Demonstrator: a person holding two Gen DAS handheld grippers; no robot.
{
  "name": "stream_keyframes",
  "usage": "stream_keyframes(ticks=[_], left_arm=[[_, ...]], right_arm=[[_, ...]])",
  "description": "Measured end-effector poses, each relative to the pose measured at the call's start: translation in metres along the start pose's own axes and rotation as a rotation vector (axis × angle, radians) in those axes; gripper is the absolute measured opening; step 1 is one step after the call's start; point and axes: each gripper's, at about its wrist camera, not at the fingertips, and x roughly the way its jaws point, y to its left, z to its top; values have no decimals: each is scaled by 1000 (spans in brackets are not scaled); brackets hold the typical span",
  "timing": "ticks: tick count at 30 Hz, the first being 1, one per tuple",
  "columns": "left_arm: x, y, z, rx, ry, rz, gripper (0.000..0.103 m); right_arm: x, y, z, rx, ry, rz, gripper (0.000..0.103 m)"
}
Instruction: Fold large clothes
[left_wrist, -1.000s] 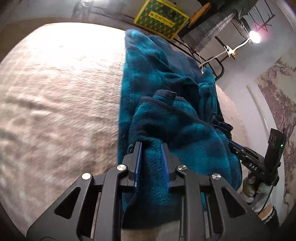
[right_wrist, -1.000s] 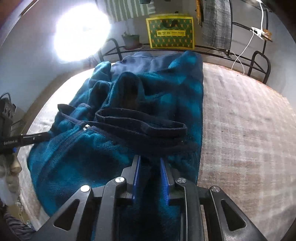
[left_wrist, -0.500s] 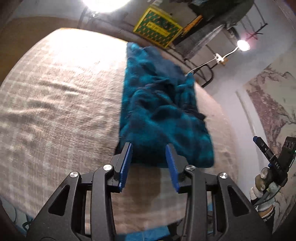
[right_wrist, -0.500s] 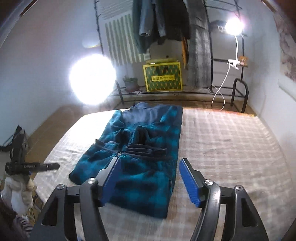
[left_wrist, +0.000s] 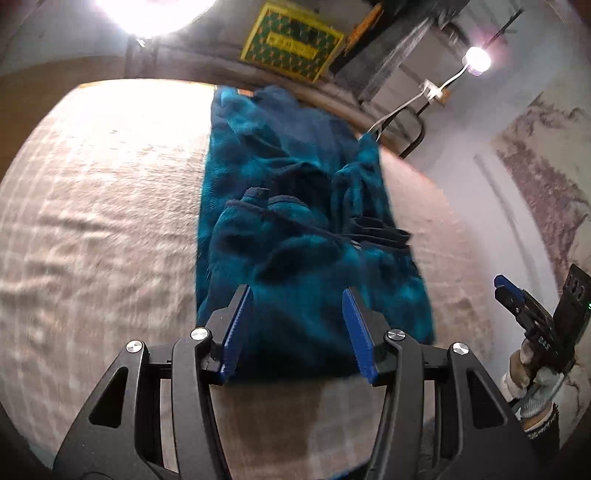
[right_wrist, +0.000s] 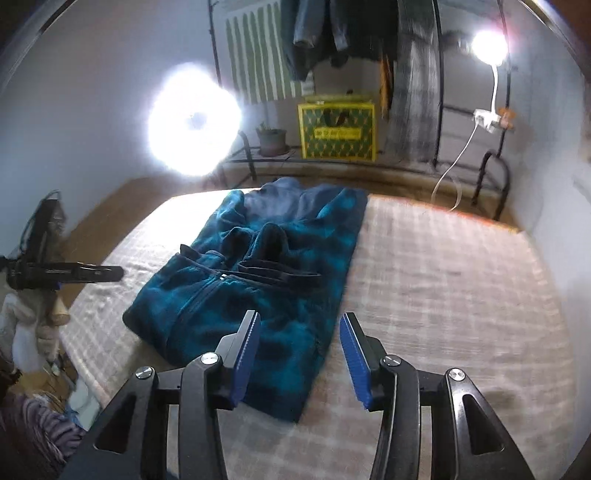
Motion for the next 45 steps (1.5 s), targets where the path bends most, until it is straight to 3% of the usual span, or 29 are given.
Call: stream_keyframes(ticks=[6,8,9,12,15,17,21,23,27,30,34,37,40,42,45], left_arm=[[69,5,29,78,50,86,51],[88,20,29,64,62,82,50],[94,26,28,63,58,73,45],[98,25,31,144,68,74,44],[87,24,52,162,157,35,44],[64,31,77,119,108,-18,44],[39,45,129,118,-26,-10,44],[46,55,154,115,-61,11,44],[91,68,187,137,-54,83,44],[124,77,195,129,-45,84,44],[167,71,205,165,-26,108,44],[200,53,204,268,-12,177,46],[212,37,195,386,-75,244,50],[211,42,198,367,-67,214,50],[195,57,206,294,-39,99,50]], right_arm=[[97,-1,6,39,59,84,47],[128,2,9,26,86,100,45],[143,3,11,17,104,102,44],[182,9,13,-32,161,86,44],[185,13,21,-95,196,105,44],[176,8,30,-117,220,154,43],[143,-23,56,-118,147,191,44],[139,-42,69,-93,118,165,44],[155,-82,93,12,84,104,43],[186,-97,108,51,77,78,43],[244,-93,126,-10,117,28,40],[283,-85,135,-30,144,29,38],[312,-70,139,-70,173,18,39],[322,-61,137,-100,183,-9,40],[315,-62,140,-115,178,13,42]])
